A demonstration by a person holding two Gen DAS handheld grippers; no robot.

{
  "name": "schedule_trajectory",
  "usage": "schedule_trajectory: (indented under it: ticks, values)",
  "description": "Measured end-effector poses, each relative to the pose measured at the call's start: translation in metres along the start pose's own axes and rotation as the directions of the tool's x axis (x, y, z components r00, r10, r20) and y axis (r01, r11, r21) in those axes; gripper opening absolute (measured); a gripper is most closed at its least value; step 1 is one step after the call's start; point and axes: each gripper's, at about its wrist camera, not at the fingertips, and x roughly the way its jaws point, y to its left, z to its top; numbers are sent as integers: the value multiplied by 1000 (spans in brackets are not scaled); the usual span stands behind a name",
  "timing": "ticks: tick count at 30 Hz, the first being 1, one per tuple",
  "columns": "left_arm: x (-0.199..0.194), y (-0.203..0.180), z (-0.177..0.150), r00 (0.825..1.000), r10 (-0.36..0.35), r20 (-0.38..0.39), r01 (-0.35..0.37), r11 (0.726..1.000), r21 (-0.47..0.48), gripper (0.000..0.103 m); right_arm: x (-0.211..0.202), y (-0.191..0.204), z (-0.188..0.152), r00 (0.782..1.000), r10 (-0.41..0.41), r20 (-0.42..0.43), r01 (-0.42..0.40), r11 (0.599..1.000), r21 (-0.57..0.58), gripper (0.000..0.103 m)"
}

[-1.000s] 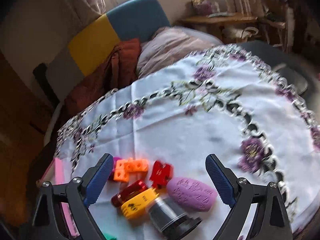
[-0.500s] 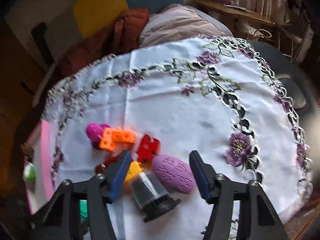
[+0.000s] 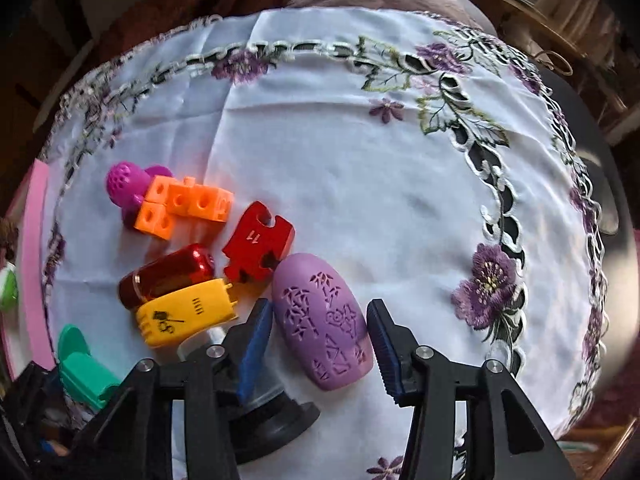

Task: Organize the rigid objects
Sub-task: 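Carry the green piece into the pink tray with left while right moves to the purple oval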

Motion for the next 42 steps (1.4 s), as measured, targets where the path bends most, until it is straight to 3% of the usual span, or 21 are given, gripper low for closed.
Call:
schedule_trajectory:
  ticks: [5, 16, 26, 33, 38, 42]
  values:
    - [0, 0, 0, 1000, 1, 1, -1, 1000, 1, 58, 12, -2, 2, 1000, -18, 13, 18, 1000, 7, 45]
    - [-7, -2, -1, 1000, -1, 21, 2, 1000, -7, 58, 18, -8, -4, 999, -8, 45, 5, 998, 57, 48]
    - [-53, 7, 7, 993, -10, 122, 15, 999, -37, 58, 18, 3, -9, 997, -27, 78, 21, 997, 68, 45]
    - [-90, 70, 13, 982, 49, 180, -12, 980, -199, 58, 13, 5, -15, 996, -30, 89, 24, 998, 64, 45]
    - [-97, 144, 14, 979, 122, 165, -51, 924, -379, 58, 12, 7, -15, 996, -31, 88, 26, 998, 62, 45]
    - [-96, 182, 16, 975, 167, 145, -88, 894, -440, 58, 11, 8, -14, 996, -33, 88, 28, 998, 56, 45]
